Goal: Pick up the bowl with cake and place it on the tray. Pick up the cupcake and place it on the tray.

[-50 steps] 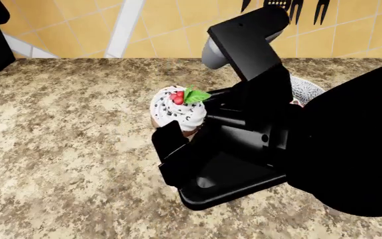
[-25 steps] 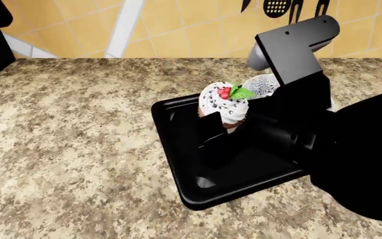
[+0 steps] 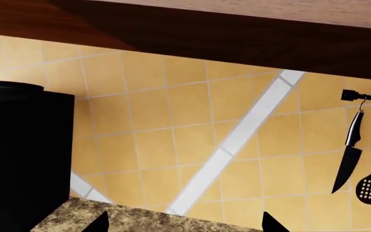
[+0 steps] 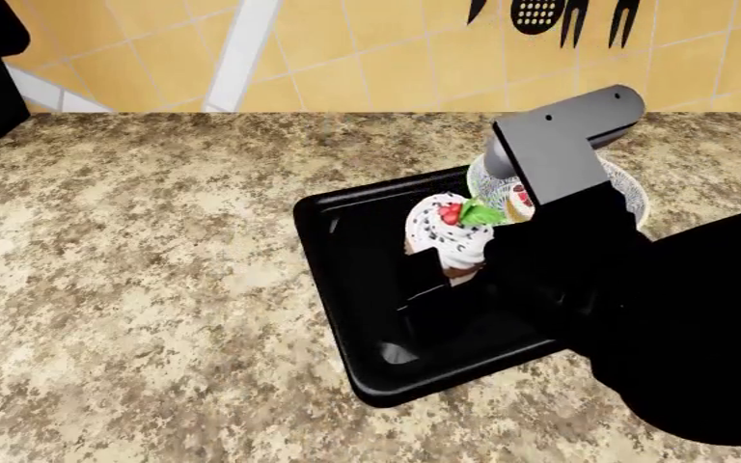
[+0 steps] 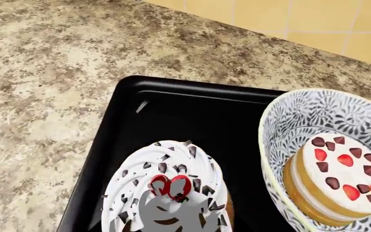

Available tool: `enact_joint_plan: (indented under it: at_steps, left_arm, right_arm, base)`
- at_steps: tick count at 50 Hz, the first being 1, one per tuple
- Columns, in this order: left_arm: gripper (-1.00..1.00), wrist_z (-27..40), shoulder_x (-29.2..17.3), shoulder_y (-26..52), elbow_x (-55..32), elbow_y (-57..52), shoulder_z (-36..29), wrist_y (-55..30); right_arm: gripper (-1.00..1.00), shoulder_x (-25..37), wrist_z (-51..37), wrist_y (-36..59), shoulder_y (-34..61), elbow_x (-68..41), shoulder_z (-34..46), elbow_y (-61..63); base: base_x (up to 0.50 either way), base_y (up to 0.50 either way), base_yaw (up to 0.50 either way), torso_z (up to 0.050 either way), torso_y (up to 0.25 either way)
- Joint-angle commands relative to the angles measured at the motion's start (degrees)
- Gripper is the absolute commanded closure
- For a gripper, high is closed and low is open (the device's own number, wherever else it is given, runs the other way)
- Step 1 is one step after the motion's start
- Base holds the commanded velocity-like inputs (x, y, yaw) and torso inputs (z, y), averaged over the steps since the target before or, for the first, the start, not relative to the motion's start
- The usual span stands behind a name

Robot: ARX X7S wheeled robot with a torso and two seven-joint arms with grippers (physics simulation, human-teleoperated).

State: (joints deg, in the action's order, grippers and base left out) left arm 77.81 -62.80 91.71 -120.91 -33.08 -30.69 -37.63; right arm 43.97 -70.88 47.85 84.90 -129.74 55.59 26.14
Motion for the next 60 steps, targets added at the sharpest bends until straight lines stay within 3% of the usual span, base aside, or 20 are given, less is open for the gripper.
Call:
enact_joint_plan:
  at_steps: [1,60]
  left_arm:
    - [-1.00,-0.10,-0.02,-0.04,0.10,0.00,-0.19,0.08]
    - [-1.00,-0.12,-0.29,0.51,-0.20,-0.26,-0.77,0.56]
  right_arm:
    - [1.00,0.40,0.31,0.35,-1.53,1.49,0.67,-0.02]
    - [1.00,-1.18,0.96,0.47,-3.67,4.90,3.95,-0.50]
  base:
    - [0.00,0.00,0.00,0.000,0.000]
    - [0.00,0.00,0.00,0.000,0.000]
